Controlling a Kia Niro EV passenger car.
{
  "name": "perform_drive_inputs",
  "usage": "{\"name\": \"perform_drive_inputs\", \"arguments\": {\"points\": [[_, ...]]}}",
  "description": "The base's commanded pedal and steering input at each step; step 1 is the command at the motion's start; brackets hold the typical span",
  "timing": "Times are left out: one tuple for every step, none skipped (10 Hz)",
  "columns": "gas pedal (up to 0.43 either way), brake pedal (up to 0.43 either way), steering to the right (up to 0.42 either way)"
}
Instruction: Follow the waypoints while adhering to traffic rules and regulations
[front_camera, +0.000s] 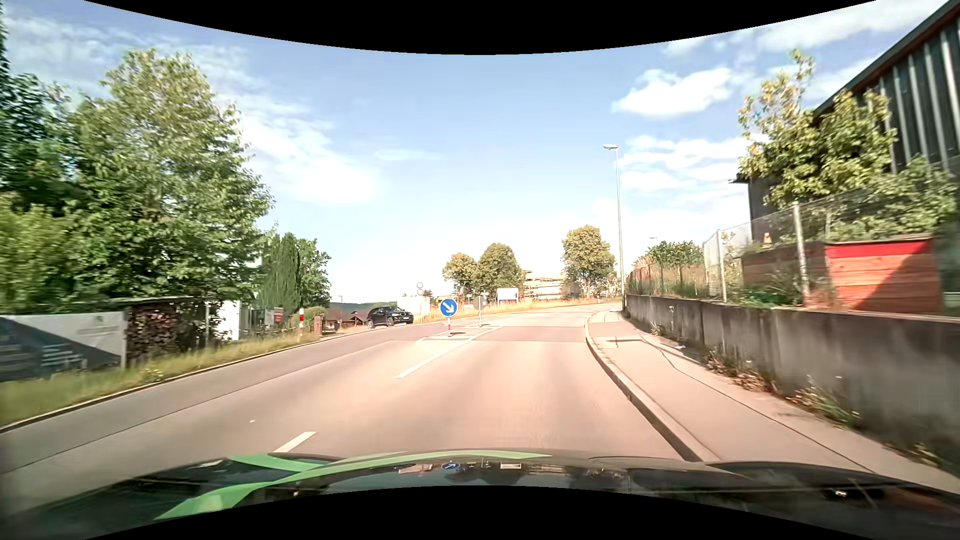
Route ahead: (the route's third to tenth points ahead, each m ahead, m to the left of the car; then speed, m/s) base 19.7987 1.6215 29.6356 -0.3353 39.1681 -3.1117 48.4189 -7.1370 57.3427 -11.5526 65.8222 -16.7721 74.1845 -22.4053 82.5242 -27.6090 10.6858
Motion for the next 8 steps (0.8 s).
{"name": "perform_drive_inputs", "arguments": {"points": [[0.0,0.0,0.043],[0.0,0.0,0.045],[0.0,0.0,0.046],[0.0,0.0,0.047],[0.0,0.0,0.047],[0.0,0.0,0.046],[0.0,0.0,0.042],[0.0,0.0,0.039]]}}
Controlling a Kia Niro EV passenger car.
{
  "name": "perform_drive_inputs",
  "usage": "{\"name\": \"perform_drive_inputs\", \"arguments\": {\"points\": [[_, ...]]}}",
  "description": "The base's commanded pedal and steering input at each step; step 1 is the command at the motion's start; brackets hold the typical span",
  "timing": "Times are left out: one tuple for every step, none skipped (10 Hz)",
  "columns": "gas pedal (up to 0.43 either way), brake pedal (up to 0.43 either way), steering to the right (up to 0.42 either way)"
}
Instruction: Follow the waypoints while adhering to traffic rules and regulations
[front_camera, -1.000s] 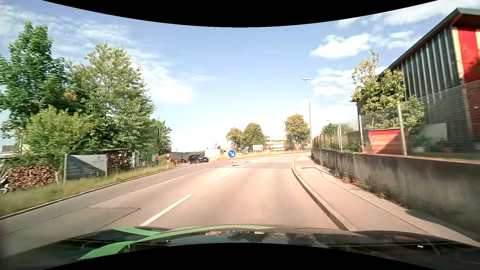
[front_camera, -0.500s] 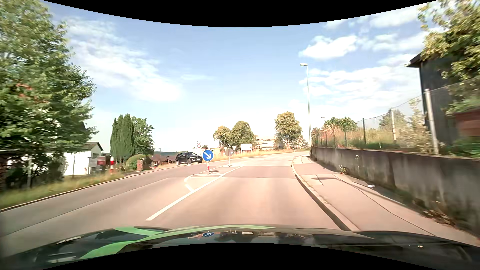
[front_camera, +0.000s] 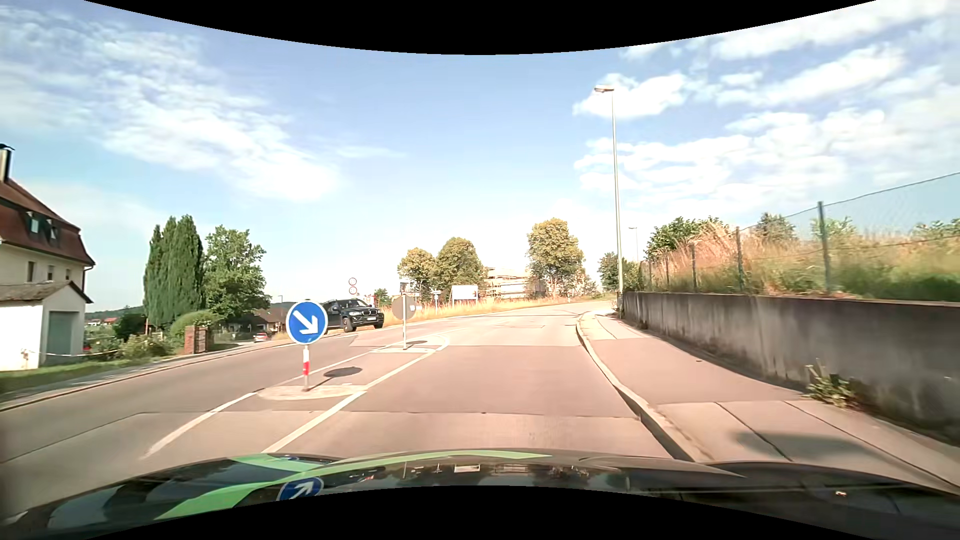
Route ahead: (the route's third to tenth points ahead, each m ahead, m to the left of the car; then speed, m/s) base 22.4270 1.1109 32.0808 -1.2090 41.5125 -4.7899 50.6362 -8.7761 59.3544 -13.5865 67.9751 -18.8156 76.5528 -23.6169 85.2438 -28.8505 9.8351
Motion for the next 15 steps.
{"name": "perform_drive_inputs", "arguments": {"points": [[0.0,0.0,0.037],[0.0,0.0,0.037],[0.0,0.0,0.038],[0.177,0.0,0.037],[0.24,0.0,0.037],[0.299,0.0,0.037],[0.331,0.0,0.038],[0.39,0.0,0.036],[0.429,0.0,0.03],[0.461,0.0,0.024],[0.461,0.0,0.024],[0.461,0.0,0.025],[0.461,0.0,0.025],[0.449,0.0,0.025],[0.449,0.0,0.025]]}}
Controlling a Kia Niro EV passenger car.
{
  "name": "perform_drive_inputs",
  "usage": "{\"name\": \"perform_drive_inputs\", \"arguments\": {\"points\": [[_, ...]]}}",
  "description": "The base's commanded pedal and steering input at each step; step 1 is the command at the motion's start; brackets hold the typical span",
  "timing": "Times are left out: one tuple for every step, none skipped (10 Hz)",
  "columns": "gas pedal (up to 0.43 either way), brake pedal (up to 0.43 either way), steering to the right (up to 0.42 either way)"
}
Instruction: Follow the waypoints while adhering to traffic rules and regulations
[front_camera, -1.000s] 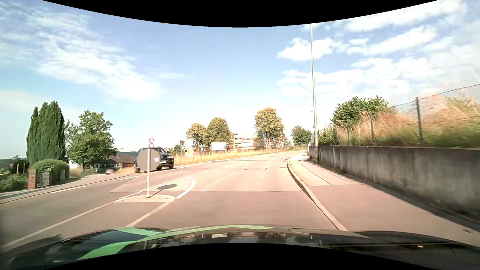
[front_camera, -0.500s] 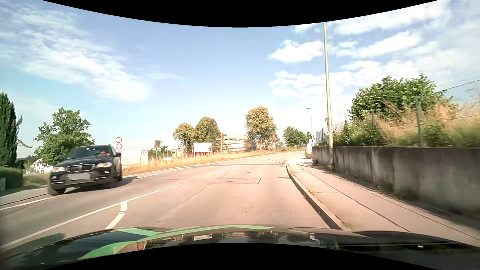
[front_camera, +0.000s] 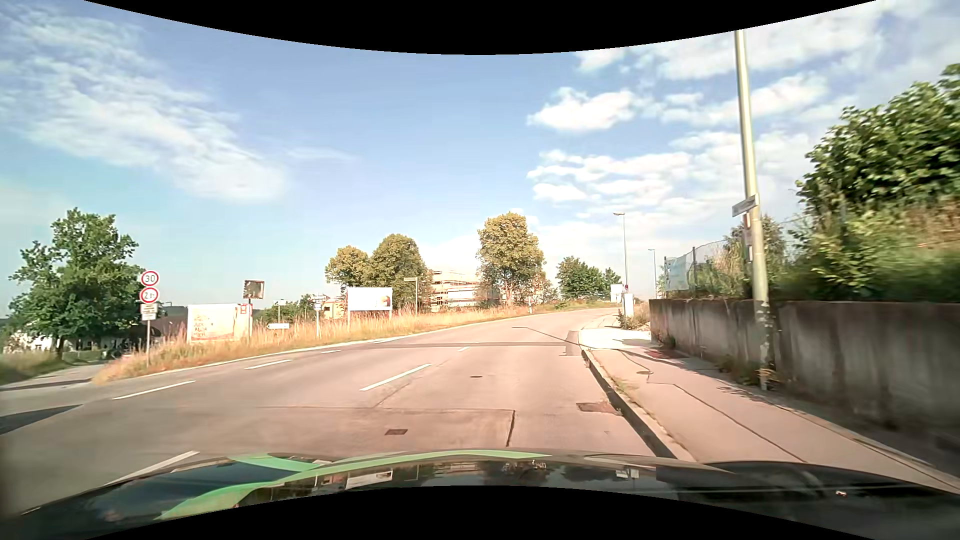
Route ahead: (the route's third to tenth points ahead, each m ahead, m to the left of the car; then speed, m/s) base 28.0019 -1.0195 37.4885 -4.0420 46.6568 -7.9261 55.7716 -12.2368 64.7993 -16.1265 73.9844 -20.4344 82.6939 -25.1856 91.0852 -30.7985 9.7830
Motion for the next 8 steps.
{"name": "perform_drive_inputs", "arguments": {"points": [[0.449,0.0,0.026],[0.421,0.0,0.029],[0.421,0.0,0.031],[0.398,0.0,0.036],[0.24,0.0,0.039],[0.189,0.0,0.042],[0.228,0.0,0.045],[0.228,0.0,0.048]]}}
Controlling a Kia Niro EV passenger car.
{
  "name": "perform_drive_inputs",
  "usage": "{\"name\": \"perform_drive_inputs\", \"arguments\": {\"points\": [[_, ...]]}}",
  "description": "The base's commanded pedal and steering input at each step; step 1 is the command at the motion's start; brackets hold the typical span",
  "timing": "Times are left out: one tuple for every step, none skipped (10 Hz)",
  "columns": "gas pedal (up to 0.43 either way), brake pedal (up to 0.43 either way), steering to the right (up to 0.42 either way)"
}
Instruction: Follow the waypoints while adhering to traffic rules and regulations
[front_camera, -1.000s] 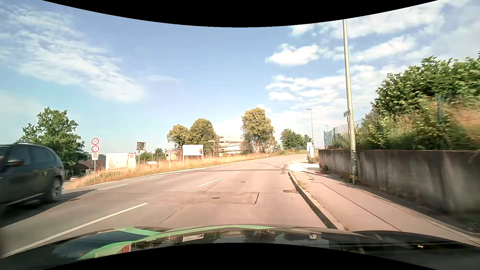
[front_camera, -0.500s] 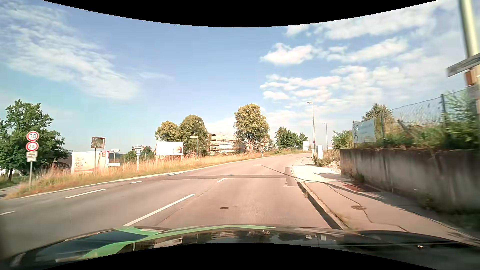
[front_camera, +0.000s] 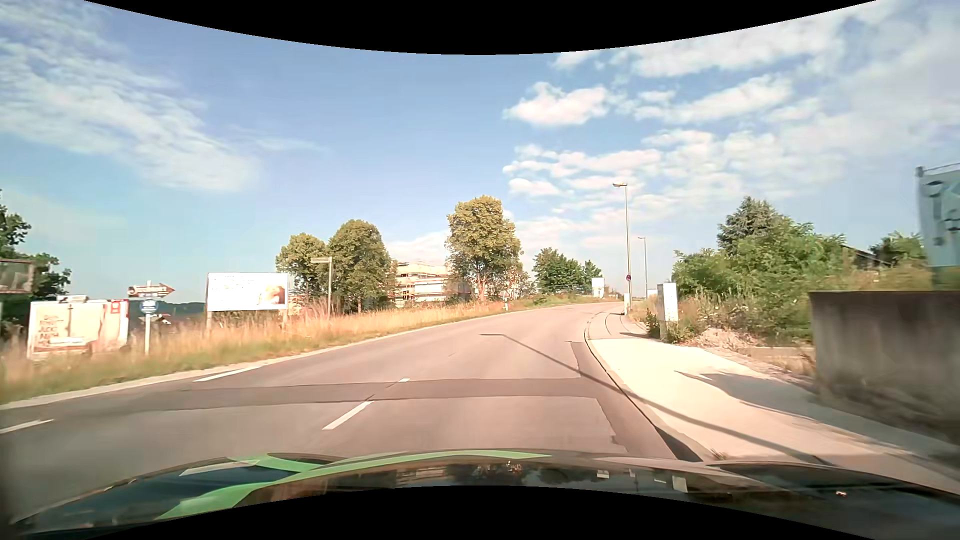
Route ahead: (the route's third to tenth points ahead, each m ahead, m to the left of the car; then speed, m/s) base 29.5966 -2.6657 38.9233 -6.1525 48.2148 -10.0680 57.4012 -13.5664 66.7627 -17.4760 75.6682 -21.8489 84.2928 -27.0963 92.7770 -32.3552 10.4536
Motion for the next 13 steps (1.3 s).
{"name": "perform_drive_inputs", "arguments": {"points": [[0.228,0.0,0.048],[0.228,0.0,0.048],[0.228,0.0,0.048],[0.228,0.0,0.04],[0.228,0.0,0.04],[0.228,0.0,0.037],[0.228,0.0,0.036],[0.228,0.0,0.036],[0.268,0.0,0.036],[0.268,0.0,0.036],[0.28,0.0,0.037],[0.28,0.0,0.038],[0.28,0.0,0.039]]}}
